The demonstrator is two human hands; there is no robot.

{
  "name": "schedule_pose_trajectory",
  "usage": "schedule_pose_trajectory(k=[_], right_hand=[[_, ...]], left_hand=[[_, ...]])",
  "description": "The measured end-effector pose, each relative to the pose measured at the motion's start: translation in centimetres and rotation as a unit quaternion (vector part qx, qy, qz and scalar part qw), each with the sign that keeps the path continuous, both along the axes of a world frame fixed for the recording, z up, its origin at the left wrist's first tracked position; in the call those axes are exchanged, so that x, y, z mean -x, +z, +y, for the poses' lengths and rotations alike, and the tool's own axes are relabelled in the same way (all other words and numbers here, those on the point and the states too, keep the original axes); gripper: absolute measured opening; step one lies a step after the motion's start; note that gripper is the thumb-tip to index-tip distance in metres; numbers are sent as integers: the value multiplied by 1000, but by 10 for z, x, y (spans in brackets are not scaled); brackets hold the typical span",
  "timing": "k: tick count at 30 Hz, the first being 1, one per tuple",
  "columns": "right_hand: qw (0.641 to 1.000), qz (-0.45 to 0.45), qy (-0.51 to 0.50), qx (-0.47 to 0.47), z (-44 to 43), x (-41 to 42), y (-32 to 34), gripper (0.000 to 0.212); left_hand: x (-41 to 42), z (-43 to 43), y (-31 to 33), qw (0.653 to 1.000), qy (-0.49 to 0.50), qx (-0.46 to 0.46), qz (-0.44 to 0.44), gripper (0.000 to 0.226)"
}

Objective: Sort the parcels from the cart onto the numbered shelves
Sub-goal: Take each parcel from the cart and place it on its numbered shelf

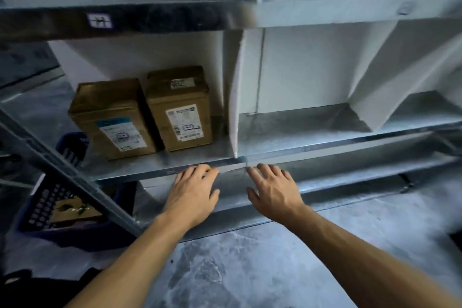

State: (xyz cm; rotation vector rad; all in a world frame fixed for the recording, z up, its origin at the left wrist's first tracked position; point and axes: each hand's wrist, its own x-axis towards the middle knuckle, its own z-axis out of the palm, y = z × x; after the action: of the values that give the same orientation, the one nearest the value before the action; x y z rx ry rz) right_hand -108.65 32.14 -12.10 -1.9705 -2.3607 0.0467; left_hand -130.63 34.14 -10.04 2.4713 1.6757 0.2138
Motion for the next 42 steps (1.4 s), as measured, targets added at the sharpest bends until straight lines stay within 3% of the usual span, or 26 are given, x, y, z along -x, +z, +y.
schedule_pose_trajectory(k=[7,15,27,33,42], right_hand=[[994,-30,-107,15,-63,-139,6,50],[969,-50,-241,-20,-174,-339,28,44],[884,-41,-466,-30,-346,-544,36,48],[848,-35,-529,-18,-382,-605,24,50],[799,-39,-599,-28,-382,-768,33,47]], left_hand=[[-153,-14,-4,991,-127,-5,33,55],[-378,-66,13,963,-263,-66,3,49],[-655,-167,34,880,-464,-84,-50,47],[-752,-187,24,849,-520,-73,-58,47],[-947,-176,24,811,-576,-74,-73,47]])
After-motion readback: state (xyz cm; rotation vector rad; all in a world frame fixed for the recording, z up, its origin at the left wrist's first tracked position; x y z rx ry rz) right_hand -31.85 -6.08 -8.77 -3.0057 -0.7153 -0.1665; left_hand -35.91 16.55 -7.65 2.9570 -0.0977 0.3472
